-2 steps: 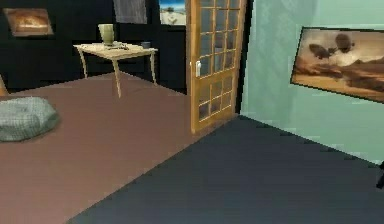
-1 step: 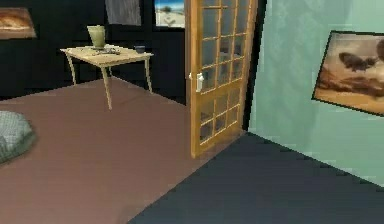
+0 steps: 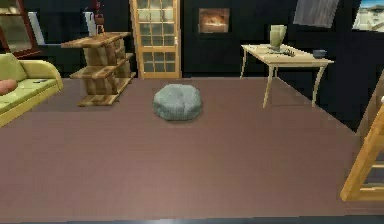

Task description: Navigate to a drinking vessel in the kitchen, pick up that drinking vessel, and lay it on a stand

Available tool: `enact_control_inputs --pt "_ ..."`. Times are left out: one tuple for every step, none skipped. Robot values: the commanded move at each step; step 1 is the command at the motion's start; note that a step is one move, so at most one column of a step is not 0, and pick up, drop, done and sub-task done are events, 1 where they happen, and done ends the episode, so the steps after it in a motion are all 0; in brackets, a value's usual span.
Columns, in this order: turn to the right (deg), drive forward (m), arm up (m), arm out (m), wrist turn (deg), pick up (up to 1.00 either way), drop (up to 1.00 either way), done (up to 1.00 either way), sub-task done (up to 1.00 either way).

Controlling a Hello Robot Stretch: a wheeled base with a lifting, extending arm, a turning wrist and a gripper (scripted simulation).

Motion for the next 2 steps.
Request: enact_control_inputs --pt "0.0 1.00 0.00 0.00 0.0 0.00 0.00 0.00 0.00" --pt "-45.0 0.00 0.00 0.00 0.0 0.00 0.00 0.00 0.00"
